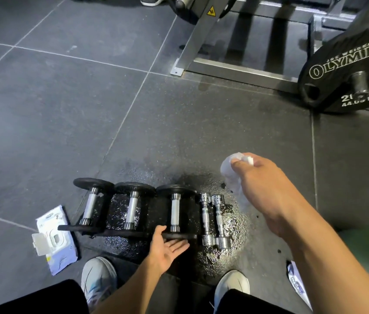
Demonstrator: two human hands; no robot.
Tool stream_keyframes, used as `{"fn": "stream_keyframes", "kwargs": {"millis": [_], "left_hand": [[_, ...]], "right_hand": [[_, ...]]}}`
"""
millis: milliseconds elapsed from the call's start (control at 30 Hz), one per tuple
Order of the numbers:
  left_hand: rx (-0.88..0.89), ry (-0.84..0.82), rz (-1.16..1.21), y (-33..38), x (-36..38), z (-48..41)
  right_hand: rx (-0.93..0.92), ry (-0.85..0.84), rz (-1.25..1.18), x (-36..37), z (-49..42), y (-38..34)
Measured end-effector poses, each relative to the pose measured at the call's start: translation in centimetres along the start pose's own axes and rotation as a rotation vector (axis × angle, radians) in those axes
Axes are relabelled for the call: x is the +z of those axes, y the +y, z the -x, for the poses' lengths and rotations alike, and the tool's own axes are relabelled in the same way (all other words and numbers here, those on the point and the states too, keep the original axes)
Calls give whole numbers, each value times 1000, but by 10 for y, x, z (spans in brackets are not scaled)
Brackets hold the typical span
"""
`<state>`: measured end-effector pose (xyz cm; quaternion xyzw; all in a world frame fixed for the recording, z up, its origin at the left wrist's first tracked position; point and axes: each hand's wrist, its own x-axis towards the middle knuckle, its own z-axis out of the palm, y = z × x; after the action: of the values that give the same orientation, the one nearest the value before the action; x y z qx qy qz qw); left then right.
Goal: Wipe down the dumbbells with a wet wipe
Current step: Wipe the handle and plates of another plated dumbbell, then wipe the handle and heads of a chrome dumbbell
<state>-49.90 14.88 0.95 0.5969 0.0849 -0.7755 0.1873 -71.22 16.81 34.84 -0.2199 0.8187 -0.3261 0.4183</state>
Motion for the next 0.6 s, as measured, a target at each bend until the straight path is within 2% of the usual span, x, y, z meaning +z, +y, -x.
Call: {"fn": "stream_keyframes", "kwargs": {"millis": [67, 167, 233, 333, 400, 500, 600], "left_hand": [[-11, 27, -190, -14, 0, 10], [-22, 74, -725, -54, 9, 36], [82, -10, -971, -75, 27, 41], [316, -67, -1111, -71, 78, 13], [348, 17, -1146, -55, 115, -13], [419, 199, -1506, -42, 138, -50], [387, 283, -1690, -39, 133, -74]], "right_hand": [[-7, 18, 13, -3, -2, 6], [-5, 40, 29, -10, -3, 12], [-6, 56, 20, -14, -3, 15], [1, 71, 21, -18, -3, 18], [5, 77, 41, -21, -3, 21], [-4, 82, 59, -24, -6, 23], [7, 90, 50, -24, -10, 24]]}}
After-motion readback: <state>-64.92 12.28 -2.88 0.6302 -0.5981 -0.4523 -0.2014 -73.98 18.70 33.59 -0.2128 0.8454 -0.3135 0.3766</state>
